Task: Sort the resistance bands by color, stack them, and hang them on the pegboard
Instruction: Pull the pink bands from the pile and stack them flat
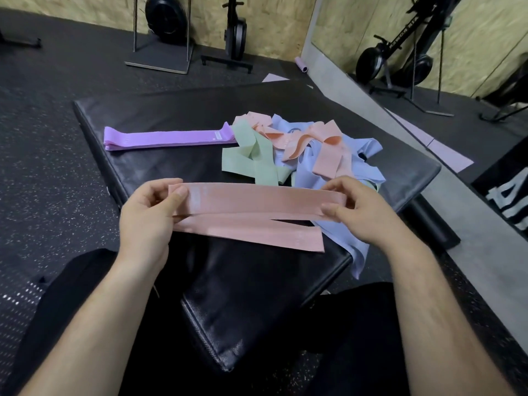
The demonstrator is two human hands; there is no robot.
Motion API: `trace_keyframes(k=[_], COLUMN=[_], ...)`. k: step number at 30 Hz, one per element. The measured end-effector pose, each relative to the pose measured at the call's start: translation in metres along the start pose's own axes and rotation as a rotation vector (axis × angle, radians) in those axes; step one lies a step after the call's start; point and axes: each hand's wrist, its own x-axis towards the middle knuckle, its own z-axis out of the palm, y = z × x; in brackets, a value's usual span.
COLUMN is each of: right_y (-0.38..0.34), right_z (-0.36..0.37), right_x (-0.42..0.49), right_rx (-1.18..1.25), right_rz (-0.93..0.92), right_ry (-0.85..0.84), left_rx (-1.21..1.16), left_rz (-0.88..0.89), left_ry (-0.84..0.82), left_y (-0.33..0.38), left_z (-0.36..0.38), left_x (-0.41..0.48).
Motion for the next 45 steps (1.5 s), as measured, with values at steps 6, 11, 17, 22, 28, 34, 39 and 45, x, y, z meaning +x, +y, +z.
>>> trace_keyframes(k=[6,11,17,22,28,34,39,45], right_y=[0.010,0.019,0.026,0.033,0.043,0.048,0.055,0.062], right_z=[0.015,0.033,0.053,0.058,0.062,0.051,0.050,0.050], right_x=[-0.021,-0.033,-0.037,-0.033,-0.033,-0.036,-0.035,-0.034], right_rx=[0.427,0.457,0.404,0.177,0.062,-0.025,-0.101,-0.072], right_rz=[0.038,0.055,0.051,0.060,0.003,-0.126,-0.158,-0.137], right_ry=[0.124,0.143,0.144,0.170,0.121,0.008,-0.039,-0.053], left_rx=[0.059,0.253,0.618,0.742,1.033,1.101,1.137,1.119], left_rz=[0.068,0.123,0.241,0.297,0.401,0.739,0.712,0.727], left_ry=[0.044,0.022,0.016,0.009,-0.029,-0.378,-0.736,-0.768], left_y=[0.007,0.013,0.004,0.001,-0.008,-0.015,-0.031,-0.046], left_z=[-0.007,-0.018,-0.019,-0.021,-0.024,0.011,0.043,0.059], left_x=[0.009,0.014,0.008,0.006,0.007,-0.020,-0.032,-0.025])
